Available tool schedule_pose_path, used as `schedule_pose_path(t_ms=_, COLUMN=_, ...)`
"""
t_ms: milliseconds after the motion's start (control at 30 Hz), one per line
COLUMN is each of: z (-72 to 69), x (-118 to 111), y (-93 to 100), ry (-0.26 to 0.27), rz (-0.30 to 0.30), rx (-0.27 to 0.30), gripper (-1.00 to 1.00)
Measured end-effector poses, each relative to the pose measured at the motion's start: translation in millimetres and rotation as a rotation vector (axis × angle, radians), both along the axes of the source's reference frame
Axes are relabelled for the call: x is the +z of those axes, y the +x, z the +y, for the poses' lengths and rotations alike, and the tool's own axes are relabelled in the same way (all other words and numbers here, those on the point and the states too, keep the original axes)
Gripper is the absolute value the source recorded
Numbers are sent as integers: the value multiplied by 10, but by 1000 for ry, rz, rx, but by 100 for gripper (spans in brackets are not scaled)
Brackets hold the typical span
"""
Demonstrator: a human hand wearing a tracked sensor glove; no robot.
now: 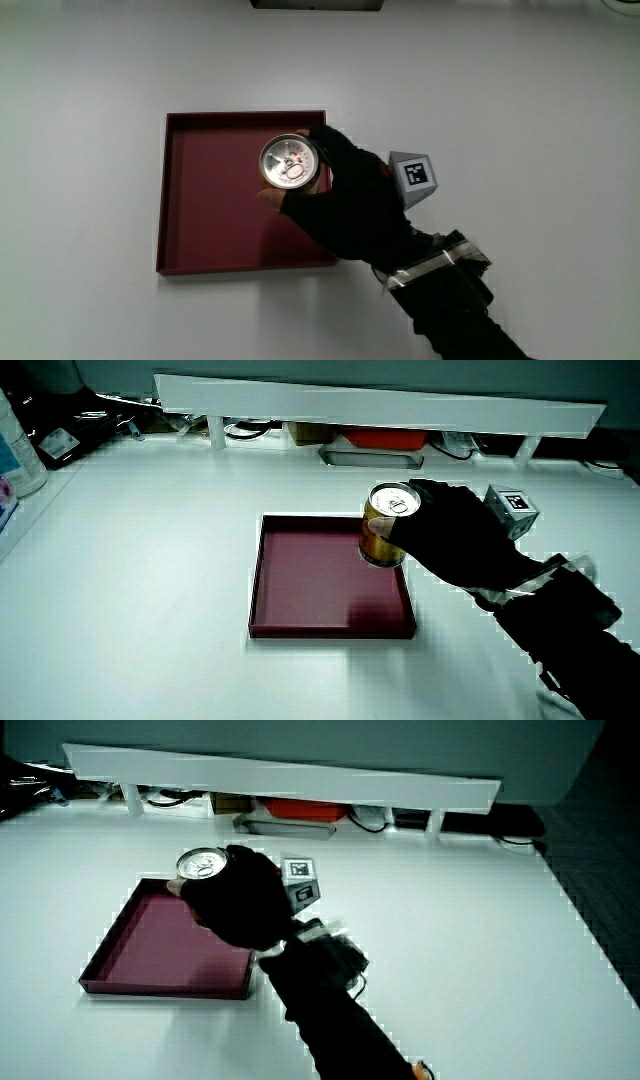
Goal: Place red bull into plate
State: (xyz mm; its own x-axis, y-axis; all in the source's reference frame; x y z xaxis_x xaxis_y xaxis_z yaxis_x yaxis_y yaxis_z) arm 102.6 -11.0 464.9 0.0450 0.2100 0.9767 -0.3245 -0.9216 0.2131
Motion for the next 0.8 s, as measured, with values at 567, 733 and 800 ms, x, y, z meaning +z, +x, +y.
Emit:
schedule_pose_path(t_ms=567, z=158, x=621, y=-298, ry=-135, rz=65, rx=-91, gripper=0)
schedule_pose_path(t_ms=733, z=199, x=713, y=-302, ry=-170, rz=28, rx=-96, gripper=0)
schedule_pose_path(t_ms=800, z=200, x=697, y=-304, ry=-151, rz=35, rx=-98, gripper=0)
